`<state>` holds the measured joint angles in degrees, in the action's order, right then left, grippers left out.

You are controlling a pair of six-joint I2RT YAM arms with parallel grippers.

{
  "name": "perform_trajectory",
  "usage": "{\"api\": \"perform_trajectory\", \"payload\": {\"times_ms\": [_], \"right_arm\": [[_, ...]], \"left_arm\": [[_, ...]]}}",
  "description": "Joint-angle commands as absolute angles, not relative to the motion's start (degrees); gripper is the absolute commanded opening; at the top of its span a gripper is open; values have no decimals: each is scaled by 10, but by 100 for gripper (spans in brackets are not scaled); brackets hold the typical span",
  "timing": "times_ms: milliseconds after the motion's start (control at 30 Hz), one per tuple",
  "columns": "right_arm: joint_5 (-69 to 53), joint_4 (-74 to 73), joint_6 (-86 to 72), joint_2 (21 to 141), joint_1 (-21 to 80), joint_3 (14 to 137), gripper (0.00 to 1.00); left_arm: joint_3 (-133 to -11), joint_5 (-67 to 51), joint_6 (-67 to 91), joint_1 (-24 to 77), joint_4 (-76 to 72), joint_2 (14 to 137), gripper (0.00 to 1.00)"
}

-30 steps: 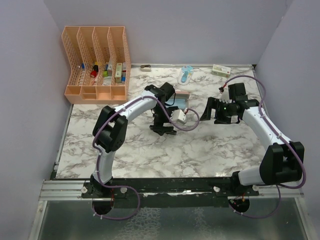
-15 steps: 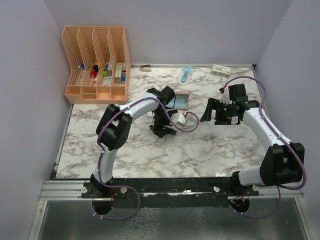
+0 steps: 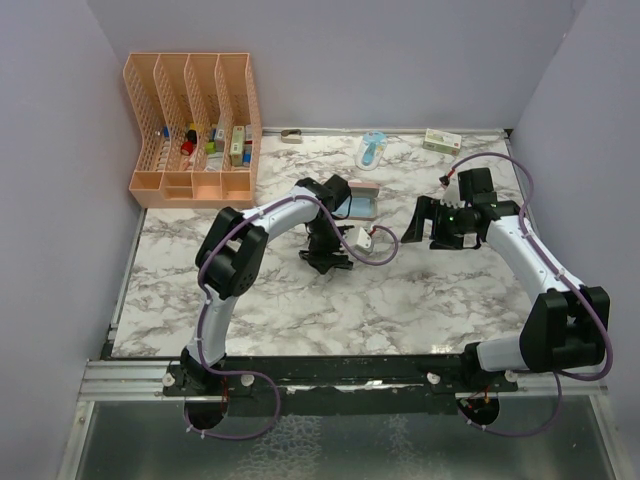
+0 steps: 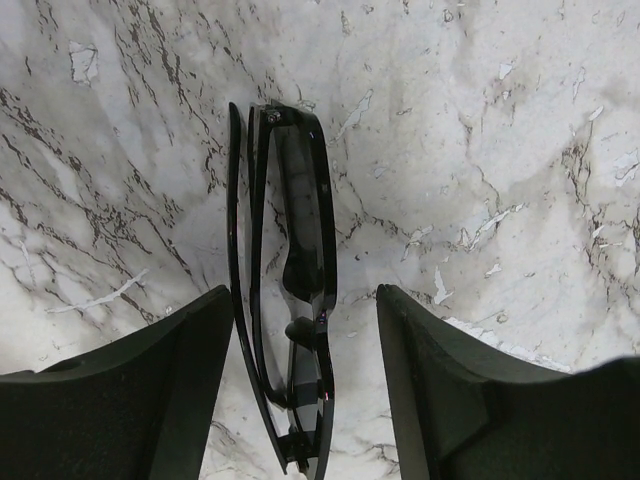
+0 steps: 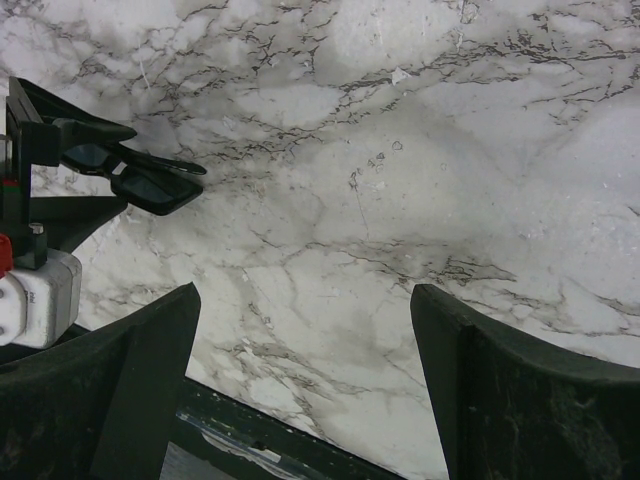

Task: Organize the sunglasses
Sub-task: Pick up the sunglasses from the center of the board.

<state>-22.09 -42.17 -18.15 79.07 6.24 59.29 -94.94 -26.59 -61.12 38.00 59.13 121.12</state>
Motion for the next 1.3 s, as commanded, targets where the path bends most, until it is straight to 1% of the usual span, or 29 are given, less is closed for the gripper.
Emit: {"api": "perform_trajectory", "payload": {"times_ms": [0,233,467,500,567,700,800,833,1067,1267], "right_arm": [[-209,-408,-177,780,57,591,87],[-206,-411,-177,780,57,591,87],[-205,-411,-177,779,56,591,86],[-205,-411,-177,780,55,591,86],[-205,-411,-177,780,55,592,86],[-206,-411,-178,781,54,591,86],[-206,-410,-180,781,54,589,86],[-206,-410,-179,781,54,588,86],[-206,-410,-182,781,54,588,86],[-206,-406,-184,782,53,588,86]], "left_arm": [[-959,-271,-618,383,597,1221,58],[-964,-269,-617,383,592,1227,42],[-967,-264,-617,382,588,1229,41],[-967,-263,-617,382,588,1229,39],[-970,-262,-615,382,585,1230,33],[-977,-261,-612,379,580,1231,18],[-978,-256,-608,377,573,1232,2],[-979,-255,-607,377,572,1233,0],[-994,-269,-610,373,589,1239,0],[-1067,-286,-599,367,632,1247,0]]}}
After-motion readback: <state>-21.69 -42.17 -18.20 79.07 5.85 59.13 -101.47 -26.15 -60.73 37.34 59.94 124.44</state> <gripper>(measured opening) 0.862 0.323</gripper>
